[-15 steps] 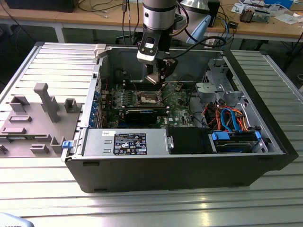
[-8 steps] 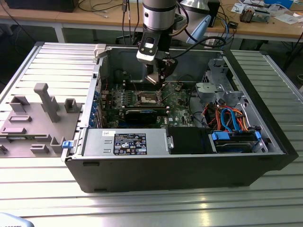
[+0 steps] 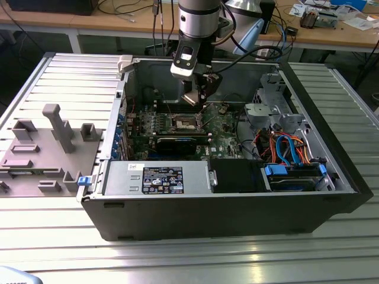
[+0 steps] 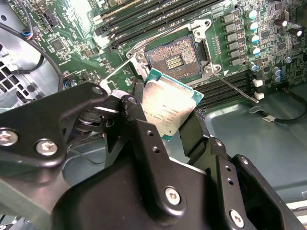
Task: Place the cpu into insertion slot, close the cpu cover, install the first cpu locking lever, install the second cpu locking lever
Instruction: 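Place the cpu into insertion slot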
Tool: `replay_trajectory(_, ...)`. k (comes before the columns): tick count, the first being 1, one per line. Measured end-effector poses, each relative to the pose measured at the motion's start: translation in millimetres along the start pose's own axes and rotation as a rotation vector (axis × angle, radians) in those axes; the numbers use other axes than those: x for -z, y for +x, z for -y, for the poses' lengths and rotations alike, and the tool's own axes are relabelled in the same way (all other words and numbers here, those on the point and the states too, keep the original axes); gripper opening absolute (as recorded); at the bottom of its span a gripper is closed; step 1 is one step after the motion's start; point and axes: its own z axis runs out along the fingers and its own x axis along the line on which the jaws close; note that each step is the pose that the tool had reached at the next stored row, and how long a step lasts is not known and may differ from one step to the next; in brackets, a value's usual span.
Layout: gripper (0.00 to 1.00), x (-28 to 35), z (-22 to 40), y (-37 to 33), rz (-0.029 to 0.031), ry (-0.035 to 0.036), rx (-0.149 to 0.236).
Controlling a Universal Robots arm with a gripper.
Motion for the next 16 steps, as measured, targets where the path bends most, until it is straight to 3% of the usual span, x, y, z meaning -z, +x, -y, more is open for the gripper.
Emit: replay_trajectory(16,0.55,0.0,0.0,0.0,0.0015,-0.0003,-0.017)
